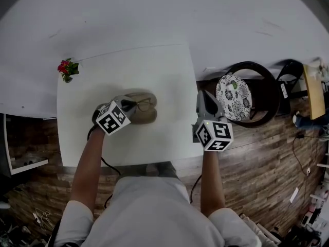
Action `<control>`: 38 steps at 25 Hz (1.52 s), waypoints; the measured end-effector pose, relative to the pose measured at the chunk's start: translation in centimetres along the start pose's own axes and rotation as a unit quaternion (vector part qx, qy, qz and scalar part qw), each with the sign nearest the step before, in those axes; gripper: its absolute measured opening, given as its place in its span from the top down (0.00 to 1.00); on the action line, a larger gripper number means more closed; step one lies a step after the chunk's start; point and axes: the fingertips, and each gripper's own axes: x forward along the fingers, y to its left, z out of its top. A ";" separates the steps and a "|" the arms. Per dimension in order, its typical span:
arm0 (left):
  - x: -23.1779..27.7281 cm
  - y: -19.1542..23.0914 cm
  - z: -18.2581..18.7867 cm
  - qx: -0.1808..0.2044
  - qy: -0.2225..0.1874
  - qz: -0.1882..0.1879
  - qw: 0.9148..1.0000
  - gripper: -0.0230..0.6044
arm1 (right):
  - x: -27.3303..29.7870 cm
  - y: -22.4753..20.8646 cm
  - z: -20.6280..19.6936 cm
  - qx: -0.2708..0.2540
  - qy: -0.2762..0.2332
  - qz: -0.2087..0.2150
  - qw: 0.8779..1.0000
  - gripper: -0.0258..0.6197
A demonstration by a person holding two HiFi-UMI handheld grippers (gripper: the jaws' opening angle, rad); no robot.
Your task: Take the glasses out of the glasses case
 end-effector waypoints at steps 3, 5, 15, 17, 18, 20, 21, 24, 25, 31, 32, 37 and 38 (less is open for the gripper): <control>-1.7 0.8 0.6 -0.012 -0.017 0.038 0.999 0.93 | -0.5 0.7 0.3 -0.004 -0.002 0.008 1.000 0.96; -3.0 1.2 0.9 -0.024 -0.031 0.064 0.997 0.93 | -0.9 1.0 0.3 -0.005 -0.003 0.012 1.000 0.96; -9.0 2.6 2.6 -0.082 -0.095 0.171 0.977 0.93 | -2.0 2.6 2.2 -0.015 -0.018 0.039 0.999 0.96; -10.3 2.7 2.9 -0.089 -0.105 0.189 0.972 0.93 | -2.2 3.0 2.6 -0.020 -0.020 0.046 0.999 0.96; -10.9 2.7 3.1 -0.093 -0.110 0.199 0.969 0.93 | -2.4 3.2 2.8 -0.022 -0.021 0.049 0.998 0.96; -12.2 2.7 3.2 -0.101 -0.119 0.220 0.963 0.93 | -2.6 3.5 3.1 -0.025 -0.024 0.054 0.998 0.96; -12.9 2.7 3.2 -0.106 -0.123 0.231 0.959 0.93 | -2.7 3.6 3.2 -0.025 -0.025 0.057 0.998 0.96; -15.0 2.8 3.1 -0.132 -0.145 0.262 0.945 0.93 | -3.0 3.9 3.8 -0.029 -0.030 0.065 0.997 0.96; -15.7 2.8 3.0 -0.140 -0.152 0.271 0.940 0.93 | -3.2 4.0 4.0 -0.031 -0.031 0.068 0.997 0.96; -19.7 2.0 4.0 -0.157 -0.199 0.328 0.910 0.93 | -4.3 4.1 4.9 -0.039 -0.041 0.077 0.995 0.96; -20.4 1.9 4.2 -0.158 -0.210 0.337 0.904 0.93 | -4.4 4.1 5.0 -0.041 -0.043 0.078 0.995 0.96; -23.5 0.8 5.1 -0.168 -0.253 0.374 0.876 0.93 | -5.6 4.1 5.5 -0.046 -0.050 0.083 0.994 0.96; -24.1 0.5 5.2 -0.169 -0.259 0.382 0.871 0.93 | -5.9 4.1 5.6 -0.046 -0.052 0.084 0.994 0.96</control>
